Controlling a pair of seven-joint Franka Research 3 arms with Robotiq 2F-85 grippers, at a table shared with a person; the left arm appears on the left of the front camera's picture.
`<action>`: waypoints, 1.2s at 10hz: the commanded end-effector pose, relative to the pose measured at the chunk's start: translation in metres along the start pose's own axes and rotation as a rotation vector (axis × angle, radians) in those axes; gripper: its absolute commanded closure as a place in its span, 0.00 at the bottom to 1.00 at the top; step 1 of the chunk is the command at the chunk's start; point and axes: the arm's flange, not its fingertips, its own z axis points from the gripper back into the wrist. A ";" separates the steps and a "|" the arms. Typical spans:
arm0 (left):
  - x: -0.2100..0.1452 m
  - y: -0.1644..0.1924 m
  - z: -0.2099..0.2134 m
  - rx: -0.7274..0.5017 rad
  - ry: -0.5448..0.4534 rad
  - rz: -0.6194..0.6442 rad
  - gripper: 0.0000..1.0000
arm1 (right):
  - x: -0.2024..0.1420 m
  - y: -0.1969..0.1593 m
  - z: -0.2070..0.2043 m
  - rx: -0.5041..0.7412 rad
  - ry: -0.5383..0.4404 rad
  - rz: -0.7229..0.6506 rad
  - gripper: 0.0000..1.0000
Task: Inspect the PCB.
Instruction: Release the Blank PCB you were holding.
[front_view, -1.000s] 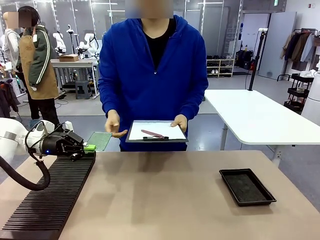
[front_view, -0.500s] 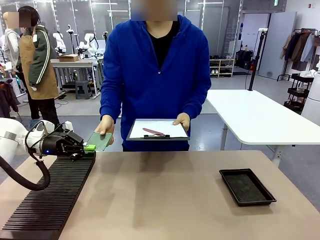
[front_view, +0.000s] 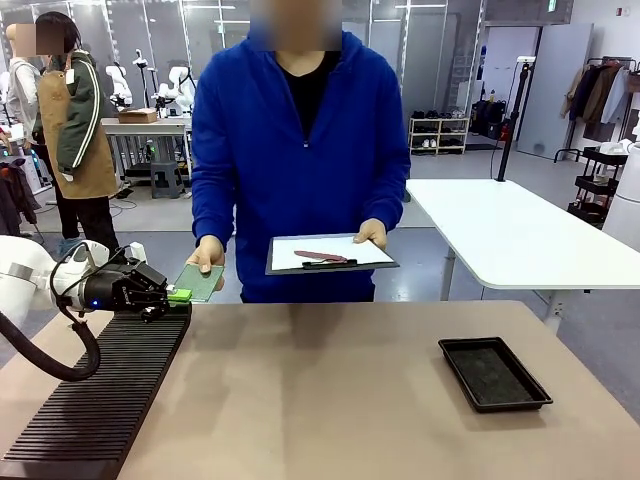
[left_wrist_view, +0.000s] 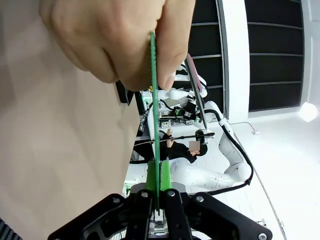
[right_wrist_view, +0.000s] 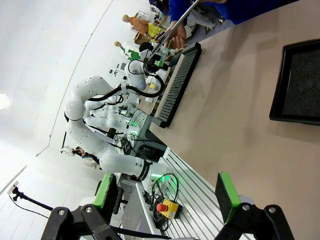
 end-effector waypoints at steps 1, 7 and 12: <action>0.000 0.000 -0.001 0.000 0.000 -0.002 0.97 | 0.001 0.001 0.001 0.010 -0.006 0.014 0.00; 0.000 0.000 -0.001 0.000 0.000 -0.002 0.97 | 0.001 0.001 0.001 0.010 -0.006 0.014 0.00; -0.001 0.000 0.000 -0.001 0.007 0.002 0.69 | 0.001 0.001 0.001 0.010 -0.006 0.014 0.00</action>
